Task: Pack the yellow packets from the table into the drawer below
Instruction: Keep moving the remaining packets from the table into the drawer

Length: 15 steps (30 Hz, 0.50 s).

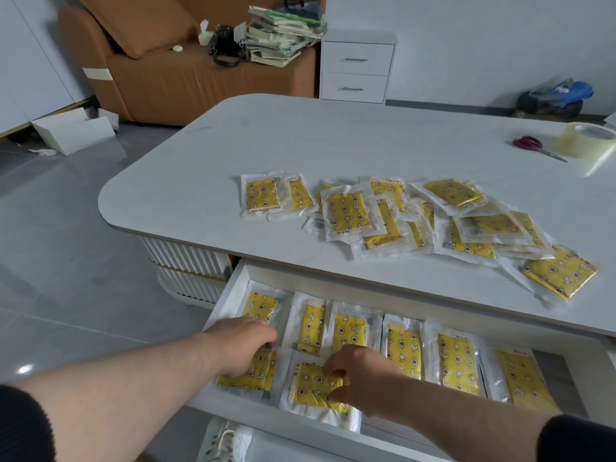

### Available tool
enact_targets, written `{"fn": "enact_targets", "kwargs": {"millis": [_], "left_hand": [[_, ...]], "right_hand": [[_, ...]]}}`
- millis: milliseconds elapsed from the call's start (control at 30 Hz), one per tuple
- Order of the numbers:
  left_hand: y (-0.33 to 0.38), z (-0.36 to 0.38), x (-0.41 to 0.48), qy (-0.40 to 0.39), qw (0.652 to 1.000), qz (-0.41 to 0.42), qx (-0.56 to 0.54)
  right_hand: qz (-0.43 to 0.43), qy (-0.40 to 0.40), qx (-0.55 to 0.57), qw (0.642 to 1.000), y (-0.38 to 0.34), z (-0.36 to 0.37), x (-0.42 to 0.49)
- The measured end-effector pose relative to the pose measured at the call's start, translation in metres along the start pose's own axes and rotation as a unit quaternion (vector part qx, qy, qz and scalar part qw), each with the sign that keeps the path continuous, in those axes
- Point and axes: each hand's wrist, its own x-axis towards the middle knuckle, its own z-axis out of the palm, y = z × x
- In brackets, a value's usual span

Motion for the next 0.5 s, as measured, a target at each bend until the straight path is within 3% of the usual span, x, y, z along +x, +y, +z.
{"fn": "enact_targets", "kwargs": {"millis": [267, 500], "left_hand": [[-0.006, 0.003, 0.005, -0.008, 1.0, -0.001, -0.023], [0.0, -0.025, -0.009, -0.004, 0.993, -0.017, -0.115]], "right_hand": [[0.007, -0.006, -0.011, 1.0, -0.001, 0.002, 0.003], [-0.006, 0.019, 0.103, 0.995, -0.008, -0.017, -0.005]]}}
